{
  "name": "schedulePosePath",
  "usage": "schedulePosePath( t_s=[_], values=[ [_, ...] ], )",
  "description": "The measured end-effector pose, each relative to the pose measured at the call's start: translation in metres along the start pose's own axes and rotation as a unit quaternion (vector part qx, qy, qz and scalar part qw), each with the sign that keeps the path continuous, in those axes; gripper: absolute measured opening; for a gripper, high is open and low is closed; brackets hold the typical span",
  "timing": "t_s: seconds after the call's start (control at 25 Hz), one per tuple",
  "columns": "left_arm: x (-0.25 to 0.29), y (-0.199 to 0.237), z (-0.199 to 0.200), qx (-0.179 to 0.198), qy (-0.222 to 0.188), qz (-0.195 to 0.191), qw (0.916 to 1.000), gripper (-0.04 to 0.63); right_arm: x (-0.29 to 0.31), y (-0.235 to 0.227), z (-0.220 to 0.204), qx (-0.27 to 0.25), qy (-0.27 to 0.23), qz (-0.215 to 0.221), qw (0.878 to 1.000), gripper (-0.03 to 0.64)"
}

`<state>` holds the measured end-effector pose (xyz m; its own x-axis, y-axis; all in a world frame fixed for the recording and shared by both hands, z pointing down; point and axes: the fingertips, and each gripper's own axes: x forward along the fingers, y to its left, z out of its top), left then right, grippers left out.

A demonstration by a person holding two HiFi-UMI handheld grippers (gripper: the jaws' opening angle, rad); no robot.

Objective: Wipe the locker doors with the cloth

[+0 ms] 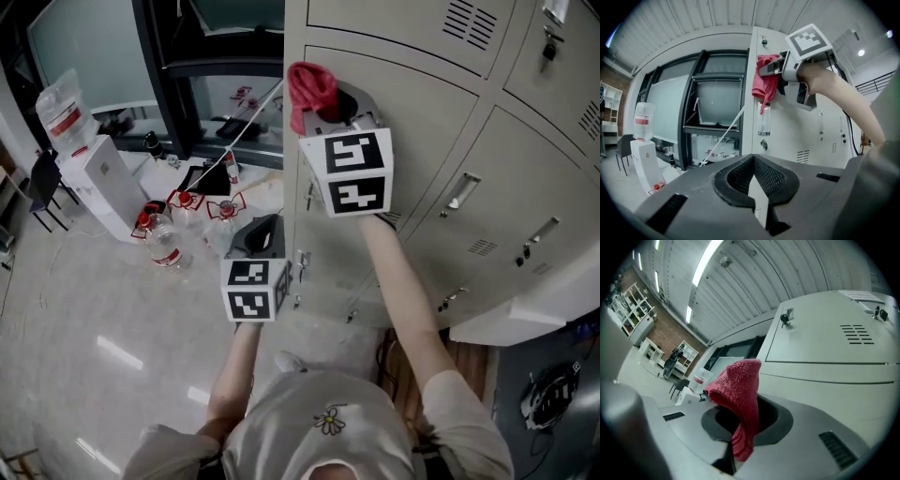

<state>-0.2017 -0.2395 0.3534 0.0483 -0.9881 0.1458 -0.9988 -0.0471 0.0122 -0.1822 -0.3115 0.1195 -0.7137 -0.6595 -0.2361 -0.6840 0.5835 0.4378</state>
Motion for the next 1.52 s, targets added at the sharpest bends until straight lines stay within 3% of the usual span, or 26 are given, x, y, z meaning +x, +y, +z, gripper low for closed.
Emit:
schedulePosePath(
  t_s=[0.28,0.6,1.0,1.52],
  values=[
    [-0.008,0.007,0.005,0.002,-0.011,0.01,0.9999,0.017,0.015,0.007,-0.011,-0.037,0.018,-0.022,0.999,0.031],
    [-0.006,-0.006,0.005,0.005,-0.013,0.0,0.9999,0.017,-0.001,-0.01,-0.018,-0.036,0.013,-0.031,0.999,0.031],
    [0.003,-0.021,0.007,0.008,-0.013,-0.019,0.9997,0.017,-0.06,-0.076,-0.032,-0.042,0.011,-0.094,0.995,0.031],
    [0.011,-0.028,0.007,0.01,-0.011,-0.031,0.9994,0.017,-0.146,-0.177,-0.056,-0.037,0.035,-0.197,0.979,0.032]
  ],
)
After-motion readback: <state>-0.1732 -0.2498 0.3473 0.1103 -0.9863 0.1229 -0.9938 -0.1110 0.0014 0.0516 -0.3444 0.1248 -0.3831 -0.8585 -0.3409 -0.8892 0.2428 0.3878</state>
